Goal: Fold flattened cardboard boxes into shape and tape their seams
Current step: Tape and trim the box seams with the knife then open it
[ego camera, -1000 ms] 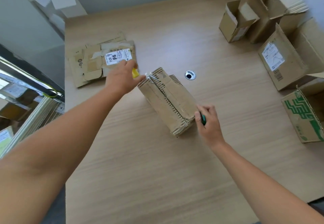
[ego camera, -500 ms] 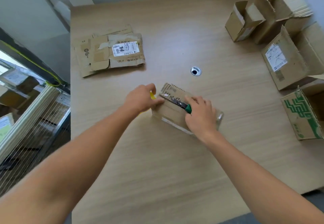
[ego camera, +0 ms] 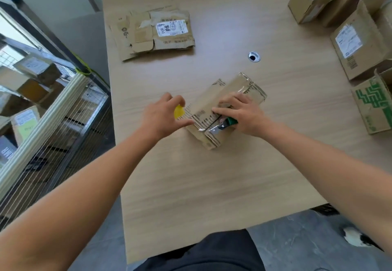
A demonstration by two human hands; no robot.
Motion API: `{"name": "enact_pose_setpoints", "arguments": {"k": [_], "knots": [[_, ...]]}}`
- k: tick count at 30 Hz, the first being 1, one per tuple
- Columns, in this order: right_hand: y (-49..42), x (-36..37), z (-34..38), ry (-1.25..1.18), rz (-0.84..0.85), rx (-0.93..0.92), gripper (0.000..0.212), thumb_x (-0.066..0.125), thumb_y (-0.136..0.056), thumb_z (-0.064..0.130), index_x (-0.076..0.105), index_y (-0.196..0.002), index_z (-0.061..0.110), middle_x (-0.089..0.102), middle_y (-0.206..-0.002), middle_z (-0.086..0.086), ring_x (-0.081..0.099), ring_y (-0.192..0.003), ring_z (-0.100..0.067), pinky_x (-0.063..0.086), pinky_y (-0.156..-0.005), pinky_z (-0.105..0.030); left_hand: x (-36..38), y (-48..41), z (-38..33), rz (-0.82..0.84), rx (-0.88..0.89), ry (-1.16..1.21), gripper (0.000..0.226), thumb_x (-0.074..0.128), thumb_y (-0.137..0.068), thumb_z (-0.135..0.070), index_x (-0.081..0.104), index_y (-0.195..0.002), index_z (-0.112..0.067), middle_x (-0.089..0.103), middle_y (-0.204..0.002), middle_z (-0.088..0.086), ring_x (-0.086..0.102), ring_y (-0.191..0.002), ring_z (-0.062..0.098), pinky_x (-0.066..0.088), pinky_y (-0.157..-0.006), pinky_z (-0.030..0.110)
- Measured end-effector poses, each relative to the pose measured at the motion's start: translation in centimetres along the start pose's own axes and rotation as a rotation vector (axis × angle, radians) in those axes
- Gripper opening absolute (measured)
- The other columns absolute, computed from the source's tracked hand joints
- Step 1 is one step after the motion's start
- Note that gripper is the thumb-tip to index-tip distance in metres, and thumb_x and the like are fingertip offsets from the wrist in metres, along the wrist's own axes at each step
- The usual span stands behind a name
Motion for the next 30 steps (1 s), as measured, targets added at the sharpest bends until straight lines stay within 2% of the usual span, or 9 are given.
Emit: {"name": "enact_pose_setpoints", "arguments": {"k": [3, 4, 8, 11, 16, 22, 26, 28, 30], "knots": [[2.1, 0.5, 3.7, -0.031, -0.296, 0.242, 0.019, 0.076, -0.085, 0.018, 0.072, -0.095, 0.002, 0.064, -0.101, -0.015, 0.054, -0.096, -0.035, 0.053, -0.08, -0.051, 0.7, -1.0, -1.0, 0.076, 0.047, 0.0, 0.059, 0.069, -0.07, -0.076, 0.054, -0.111, -0.036, 0.049, -0.104, -0.009, 0.059, -0.091, 0.025, 0.042, -0.076, 0.035], [2.9, 0.8, 5.1, -0.09, -0.353, 0.37, 0.023, 0.071, -0.09, 0.025, 0.068, -0.085, 0.002, 0.062, -0.098, -0.013, 0.053, -0.093, -0.033, 0.051, -0.079, -0.05, 1.0, -1.3, -1.2, 0.099, 0.055, 0.015, 0.057, 0.068, -0.07, -0.076, 0.055, -0.109, -0.037, 0.049, -0.103, -0.01, 0.059, -0.092, 0.024, 0.043, -0.076, 0.035], [5.9, 3.3, 8.7, -0.295, -0.276, 0.705, 0.035, 0.078, -0.086, 0.038, 0.064, -0.084, 0.006, 0.059, -0.128, -0.007, 0.05, -0.125, -0.025, 0.041, -0.107, -0.05, 2.6, -1.0, -2.6, 0.163, 0.08, 0.053, 0.052, 0.068, -0.071, -0.077, 0.055, -0.103, -0.038, 0.054, -0.101, -0.008, 0.058, -0.094, 0.021, 0.047, -0.077, 0.036], [7.0, 4.8, 8.9, -0.334, -0.312, 0.641, 0.034, 0.086, -0.081, 0.024, 0.058, -0.081, 0.004, 0.054, -0.144, -0.012, 0.04, -0.144, -0.03, 0.035, -0.117, -0.046, 3.7, -0.2, -3.3, 0.151, 0.052, 0.069, 0.05, 0.067, -0.07, -0.079, 0.053, -0.099, -0.04, 0.049, -0.099, -0.009, 0.053, -0.087, 0.017, 0.047, -0.076, 0.036], [6.7, 5.9, 7.0, -0.312, -0.382, 0.446, 0.033, 0.09, -0.071, 0.004, 0.058, -0.082, 0.004, 0.064, -0.135, -0.013, 0.05, -0.139, -0.031, 0.045, -0.11, -0.051, 4.6, 0.5, -3.2, 0.132, -0.001, 0.06, 0.043, 0.066, -0.075, -0.075, 0.053, -0.096, -0.039, 0.046, -0.097, -0.009, 0.049, -0.083, 0.015, 0.041, -0.072, 0.033], [4.0, 3.2, 2.5, -0.364, -0.132, 0.17, 0.032, 0.089, -0.075, 0.007, 0.057, -0.078, 0.003, 0.065, -0.135, -0.014, 0.051, -0.137, -0.032, 0.045, -0.109, -0.056, 3.6, 2.9, -2.3, 0.109, -0.056, 0.182, 0.018, 0.061, -0.09, -0.051, 0.058, -0.101, -0.036, 0.054, -0.099, -0.003, 0.057, -0.094, 0.024, 0.048, -0.081, 0.037], [2.5, 1.4, 2.4, -0.51, -0.052, 0.257, 0.029, 0.082, -0.084, 0.009, 0.054, -0.082, 0.003, 0.063, -0.137, -0.008, 0.049, -0.14, -0.024, 0.045, -0.11, -0.043, 1.3, 4.1, -2.4, 0.076, -0.047, 0.306, 0.011, 0.061, -0.09, -0.037, 0.06, -0.101, -0.038, 0.056, -0.1, -0.004, 0.057, -0.095, 0.021, 0.046, -0.084, 0.037], [2.8, 0.7, 3.4, -0.547, -0.226, 0.37, 0.019, 0.077, -0.089, 0.009, 0.059, -0.086, 0.005, 0.069, -0.122, -0.003, 0.062, -0.124, -0.021, 0.048, -0.099, -0.034, 0.1, 4.6, -3.0, 0.066, 0.001, 0.339, 0.013, 0.062, -0.09, -0.035, 0.06, -0.103, -0.037, 0.055, -0.1, -0.007, 0.055, -0.094, 0.017, 0.045, -0.083, 0.034], [3.6, -0.5, 5.5, -0.711, -0.407, 0.528, 0.016, 0.07, -0.096, 0.023, 0.061, -0.084, 0.015, 0.064, -0.086, 0.014, 0.062, -0.082, -0.006, 0.045, -0.074, -0.023, -0.9, 5.1, -3.6, 0.072, 0.038, 0.381, 0.016, 0.057, -0.089, -0.036, 0.061, -0.105, -0.037, 0.054, -0.101, -0.009, 0.053, -0.095, 0.011, 0.043, -0.084, 0.033]]}}
Point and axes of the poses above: each hand's wrist, its own y-axis away from the middle knuckle, its own x-axis out of the palm, z = x × y, the point moved 1 cm from there along -y, towards the middle knuckle
